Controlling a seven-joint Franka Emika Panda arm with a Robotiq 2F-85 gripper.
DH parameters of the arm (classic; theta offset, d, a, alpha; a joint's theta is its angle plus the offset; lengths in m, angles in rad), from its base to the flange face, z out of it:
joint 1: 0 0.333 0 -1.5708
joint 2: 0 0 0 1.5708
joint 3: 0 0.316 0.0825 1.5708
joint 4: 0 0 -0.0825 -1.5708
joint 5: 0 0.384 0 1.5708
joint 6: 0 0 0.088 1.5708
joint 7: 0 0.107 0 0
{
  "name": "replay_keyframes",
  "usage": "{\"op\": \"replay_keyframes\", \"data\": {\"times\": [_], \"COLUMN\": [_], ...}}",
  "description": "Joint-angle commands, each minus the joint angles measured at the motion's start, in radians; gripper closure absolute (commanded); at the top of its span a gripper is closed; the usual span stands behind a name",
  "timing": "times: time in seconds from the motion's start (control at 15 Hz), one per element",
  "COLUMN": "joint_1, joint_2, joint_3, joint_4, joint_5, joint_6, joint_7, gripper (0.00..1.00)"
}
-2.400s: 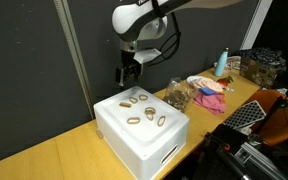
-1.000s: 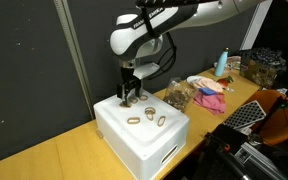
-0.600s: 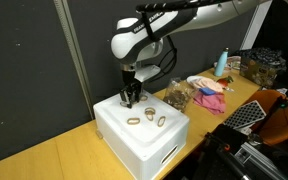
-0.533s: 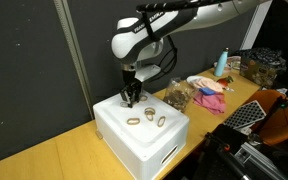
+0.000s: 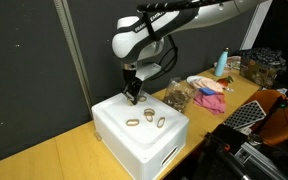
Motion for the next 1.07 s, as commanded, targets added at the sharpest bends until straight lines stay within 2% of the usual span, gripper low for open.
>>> {"op": "replay_keyframes", "data": {"times": [0.0, 0.73, 1.0], "joint_1": [0.006, 0.005, 0.024], "joint_2": [-0.033, -0.137, -0.234], "joint_3": [-0.001, -0.026, -0.026], "joint_4": [-0.035, -0.126, -0.236], "joint_5": [-0.03, -0.076, -0.095], "joint_6": [0.011, 0.011, 0.006], "joint_7": [0.016, 0.043, 0.09], "gripper": [0.99, 0.99, 0.99]}}
